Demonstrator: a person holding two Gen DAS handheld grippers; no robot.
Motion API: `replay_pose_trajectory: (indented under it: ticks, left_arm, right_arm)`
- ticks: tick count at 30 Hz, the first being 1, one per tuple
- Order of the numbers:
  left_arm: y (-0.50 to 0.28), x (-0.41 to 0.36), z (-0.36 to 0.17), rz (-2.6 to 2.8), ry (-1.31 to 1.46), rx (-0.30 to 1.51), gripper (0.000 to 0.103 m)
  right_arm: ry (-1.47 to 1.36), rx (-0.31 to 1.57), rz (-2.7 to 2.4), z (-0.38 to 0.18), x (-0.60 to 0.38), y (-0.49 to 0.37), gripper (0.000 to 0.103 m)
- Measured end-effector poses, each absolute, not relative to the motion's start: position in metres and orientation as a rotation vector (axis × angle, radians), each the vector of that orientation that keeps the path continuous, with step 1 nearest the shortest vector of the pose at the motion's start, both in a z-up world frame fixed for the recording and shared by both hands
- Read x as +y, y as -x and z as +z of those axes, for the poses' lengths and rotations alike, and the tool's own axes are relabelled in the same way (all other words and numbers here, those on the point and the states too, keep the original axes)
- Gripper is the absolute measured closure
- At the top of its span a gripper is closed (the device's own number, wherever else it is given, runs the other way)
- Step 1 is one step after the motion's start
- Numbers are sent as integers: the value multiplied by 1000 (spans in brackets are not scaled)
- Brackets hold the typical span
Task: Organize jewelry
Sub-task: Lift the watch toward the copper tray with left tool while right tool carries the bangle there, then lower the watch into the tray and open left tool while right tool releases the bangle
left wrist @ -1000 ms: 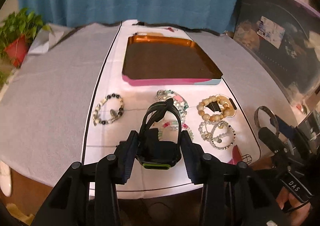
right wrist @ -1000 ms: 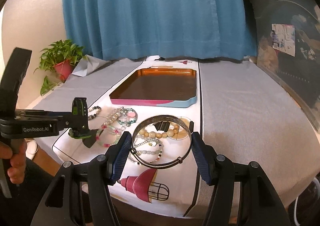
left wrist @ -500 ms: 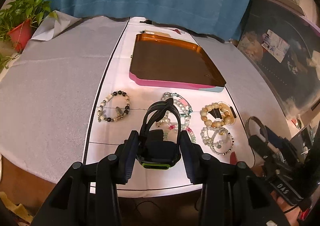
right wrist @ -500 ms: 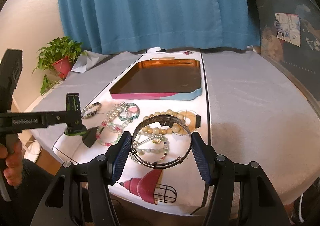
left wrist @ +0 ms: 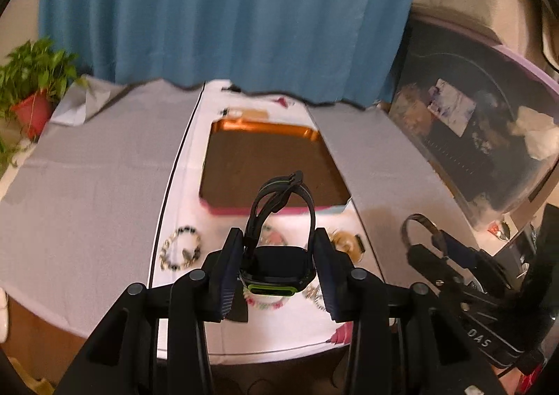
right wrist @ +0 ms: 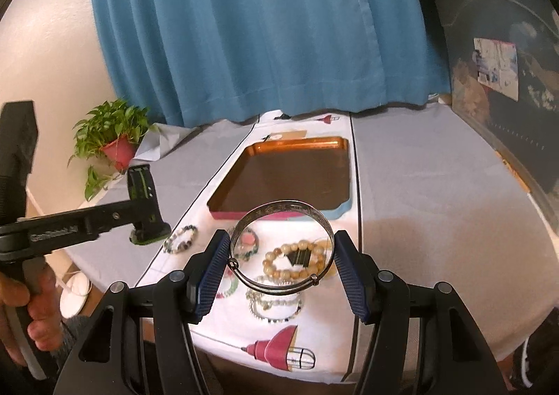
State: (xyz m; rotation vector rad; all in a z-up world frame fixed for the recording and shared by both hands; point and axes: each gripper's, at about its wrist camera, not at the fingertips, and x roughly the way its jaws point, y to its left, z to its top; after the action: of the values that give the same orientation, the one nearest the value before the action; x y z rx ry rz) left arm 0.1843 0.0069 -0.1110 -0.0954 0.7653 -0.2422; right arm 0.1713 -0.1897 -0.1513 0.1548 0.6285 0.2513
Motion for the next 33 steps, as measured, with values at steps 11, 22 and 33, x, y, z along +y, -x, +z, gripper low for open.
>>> replay_pose_trajectory:
  ticks: [11,22,33]
  left_arm:
    - [-208,4,-101,-250,83,730,66]
    - [-252,-2,-129,-244,72,759,66]
    - [-303,-2,-161,-230,70,799,66]
  right_arm:
    - [-129,585,267,-123,-176,-190,42]
    - [-114,627,273,-151,-168,-240,42]
    - [-128,696,273,-200,-168,-302,42]
